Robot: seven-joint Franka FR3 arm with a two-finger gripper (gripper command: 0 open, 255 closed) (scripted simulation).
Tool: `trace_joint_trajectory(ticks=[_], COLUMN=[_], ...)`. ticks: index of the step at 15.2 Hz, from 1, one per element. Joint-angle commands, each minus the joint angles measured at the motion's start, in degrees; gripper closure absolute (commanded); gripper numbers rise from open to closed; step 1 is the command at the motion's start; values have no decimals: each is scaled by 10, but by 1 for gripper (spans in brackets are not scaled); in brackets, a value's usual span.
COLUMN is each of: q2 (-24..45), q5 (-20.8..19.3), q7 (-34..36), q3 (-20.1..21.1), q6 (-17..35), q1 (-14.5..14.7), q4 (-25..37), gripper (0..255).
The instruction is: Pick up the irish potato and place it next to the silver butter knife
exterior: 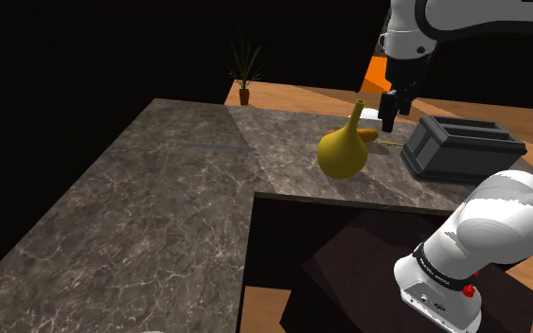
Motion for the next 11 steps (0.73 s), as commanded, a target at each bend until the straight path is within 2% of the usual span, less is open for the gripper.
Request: trace_joint_trajectory(ticks=[1,11], q2=[0,16], q5=[0,-134], q7=[0,-124], q3=[0,-82], q6=[0,212], q1=[0,-21], q4=[0,-133], gripper=[0,0])
